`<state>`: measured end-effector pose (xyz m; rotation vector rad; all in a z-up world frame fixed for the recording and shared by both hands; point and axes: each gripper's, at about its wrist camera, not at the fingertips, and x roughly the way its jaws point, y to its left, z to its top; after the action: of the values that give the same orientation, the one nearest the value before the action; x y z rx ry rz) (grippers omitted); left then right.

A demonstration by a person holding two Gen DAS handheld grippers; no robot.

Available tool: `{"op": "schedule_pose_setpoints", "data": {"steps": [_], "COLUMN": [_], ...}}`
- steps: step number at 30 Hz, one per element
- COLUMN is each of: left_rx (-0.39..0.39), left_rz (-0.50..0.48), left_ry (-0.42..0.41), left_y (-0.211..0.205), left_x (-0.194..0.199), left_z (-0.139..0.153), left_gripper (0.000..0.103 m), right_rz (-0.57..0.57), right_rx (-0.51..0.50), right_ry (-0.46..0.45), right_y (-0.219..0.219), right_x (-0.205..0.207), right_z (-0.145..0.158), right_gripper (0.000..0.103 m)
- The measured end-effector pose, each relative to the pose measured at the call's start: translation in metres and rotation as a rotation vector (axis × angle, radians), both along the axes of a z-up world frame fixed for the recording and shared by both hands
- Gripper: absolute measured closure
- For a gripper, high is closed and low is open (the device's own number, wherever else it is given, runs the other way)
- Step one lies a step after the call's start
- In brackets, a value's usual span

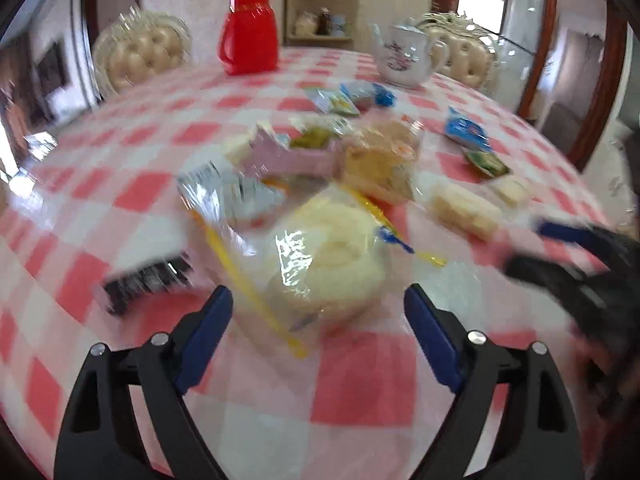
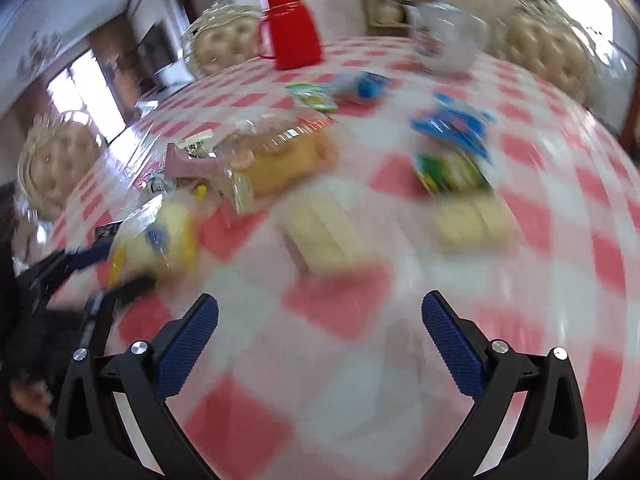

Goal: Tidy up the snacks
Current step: 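Grasp the bagged round bun with the left tool while the right tool grasps a square cake pack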

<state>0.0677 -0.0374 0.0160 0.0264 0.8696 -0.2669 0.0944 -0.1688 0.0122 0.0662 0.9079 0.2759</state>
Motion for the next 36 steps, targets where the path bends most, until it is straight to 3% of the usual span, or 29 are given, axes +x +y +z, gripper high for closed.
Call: {"op": "schedule_pose_setpoints", "data": {"steps": [3, 7, 9, 10, 15, 19, 25, 31, 32, 35, 36], "left_rx": [-0.042, 0.013, 0.007, -0.003, -0.018, 0.043, 0.126, 0.141, 0.134, 0.065, 0.060], "left_rz": [-0.035, -0.055, -0.052, -0.047, -0.048, -0.025, 0.040, 0.092, 0.091, 0.066, 0.055], "left_ry": [0.000, -0.017, -0.004, 0.002, 0.015, 0.043, 0.107, 0.110, 0.107, 0.053, 0.048], "left_y": [-0.003, -0.012, -0.010, -0.008, -0.006, -0.020, -0.044, -0.052, -0.051, -0.045, -0.044], "left_x": [-0.002, -0.003, -0.001, 0.000, 0.004, 0.022, 0.052, 0.067, 0.068, 0.063, 0.062], "left_z": [0.005, 0.004, 0.001, 0.000, -0.003, -0.007, -0.019, -0.021, -0.020, -0.014, -0.013], "left_gripper": [0.014, 0.011, 0.011, 0.011, 0.011, 0.008, 0.003, 0.002, 0.003, 0.045, 0.052], "right_rz": [0.066, 0.125, 0.140, 0.134, 0.123, 0.112, 0.080, 0.070, 0.069, 0.065, 0.060], "right_rx": [-0.104, -0.152, -0.127, -0.143, -0.084, -0.043, -0.015, -0.010, -0.009, 0.003, 0.009], "right_ry": [-0.007, 0.038, 0.018, 0.005, -0.003, -0.032, -0.026, -0.006, -0.003, 0.001, 0.001], "right_y": [0.023, 0.033, 0.029, 0.027, 0.010, 0.007, 0.003, 0.002, 0.002, 0.000, -0.001], "right_x": [0.028, 0.051, 0.046, 0.041, 0.002, -0.025, -0.027, -0.026, -0.025, -0.025, -0.026], "right_z": [-0.004, -0.019, -0.018, -0.018, -0.014, -0.008, -0.007, -0.010, -0.010, -0.011, -0.010], "right_gripper": [0.007, 0.024, 0.041, 0.058, 0.062, 0.062, 0.062, 0.062, 0.062, 0.062, 0.062]}}
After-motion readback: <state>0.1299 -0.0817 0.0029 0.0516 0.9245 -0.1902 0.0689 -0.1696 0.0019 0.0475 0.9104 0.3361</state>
